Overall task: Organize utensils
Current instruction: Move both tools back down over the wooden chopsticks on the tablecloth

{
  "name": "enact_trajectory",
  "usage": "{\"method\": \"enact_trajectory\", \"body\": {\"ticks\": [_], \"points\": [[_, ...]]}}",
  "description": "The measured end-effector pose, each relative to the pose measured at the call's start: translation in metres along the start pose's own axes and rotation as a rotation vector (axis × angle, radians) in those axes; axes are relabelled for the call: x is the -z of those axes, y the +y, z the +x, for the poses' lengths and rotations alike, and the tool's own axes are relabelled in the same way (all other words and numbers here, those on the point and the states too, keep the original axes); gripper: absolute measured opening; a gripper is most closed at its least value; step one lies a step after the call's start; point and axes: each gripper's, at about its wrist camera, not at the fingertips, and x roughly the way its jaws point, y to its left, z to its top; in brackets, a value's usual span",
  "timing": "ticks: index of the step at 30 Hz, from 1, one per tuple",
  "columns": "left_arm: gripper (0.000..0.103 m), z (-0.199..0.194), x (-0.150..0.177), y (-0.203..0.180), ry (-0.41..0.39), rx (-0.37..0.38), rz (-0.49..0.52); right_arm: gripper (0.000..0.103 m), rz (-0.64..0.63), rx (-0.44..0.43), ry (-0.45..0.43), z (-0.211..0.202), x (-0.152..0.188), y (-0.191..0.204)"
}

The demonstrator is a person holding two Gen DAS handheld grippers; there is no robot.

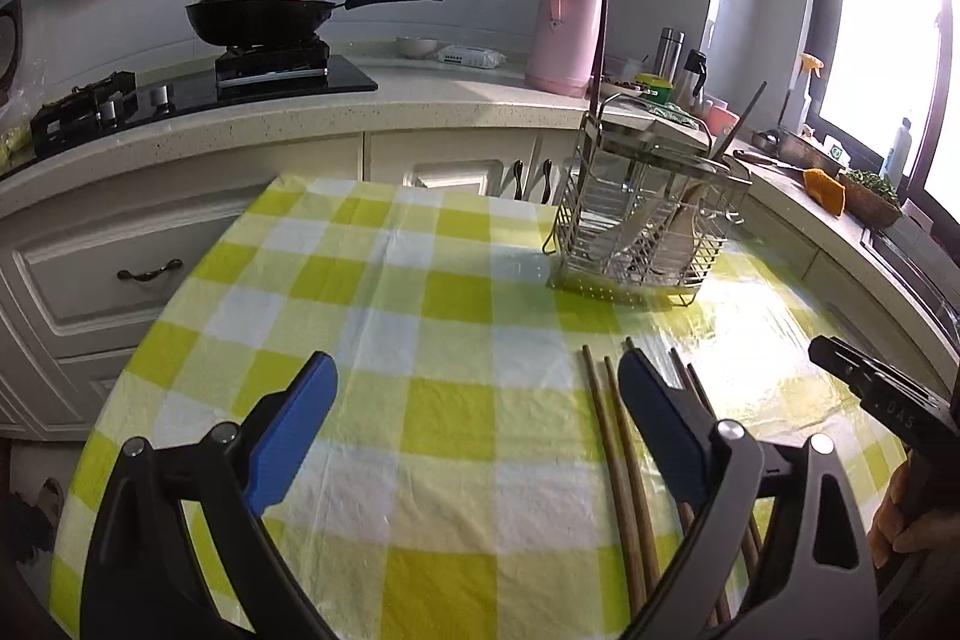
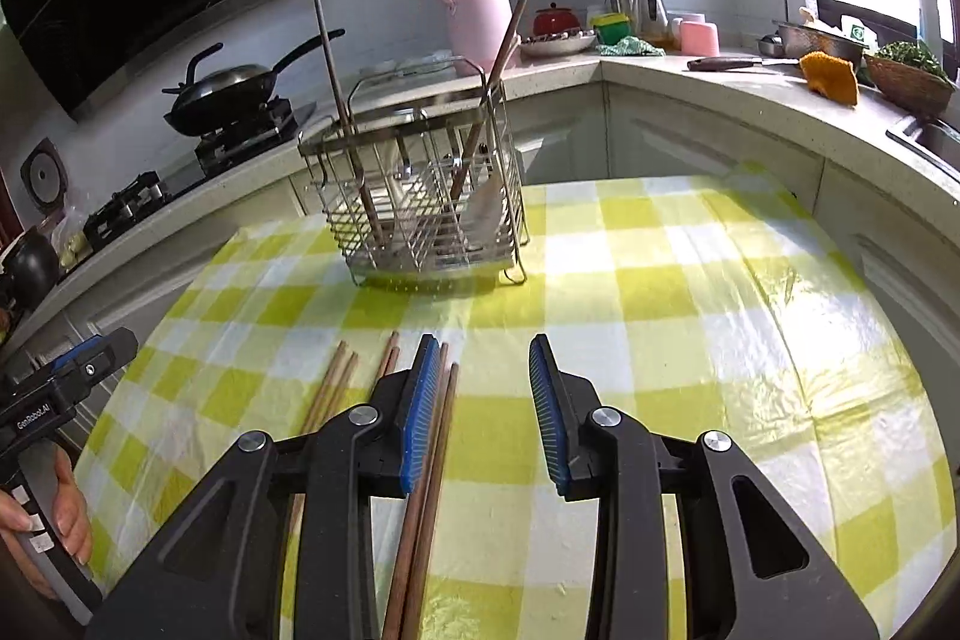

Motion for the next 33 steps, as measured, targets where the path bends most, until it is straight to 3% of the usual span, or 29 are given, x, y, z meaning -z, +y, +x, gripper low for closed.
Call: {"method": "enact_trajectory", "body": {"ticks": [7,17,23,33], "points": [[0.091,0.003,0.020,0.002,-0.008,-0.016,0.015,0.031,0.000,0.024,0.021,0.008,0.020,0.003],[0.091,0.025,0.030,0.008,0.045,-0.019,-0.011,0.031,-0.034,0.035,0.078,0.027,0.032,0.011],[0.091,0.029,0.032,0.006,0.054,-0.034,0.010,0.031,-0.063,0.047,0.149,0.041,0.038,0.019],[0.091,0.032,0.035,0.004,0.070,-0.035,0.026,0.021,-0.074,0.035,0.210,0.054,0.044,0.025]]}}
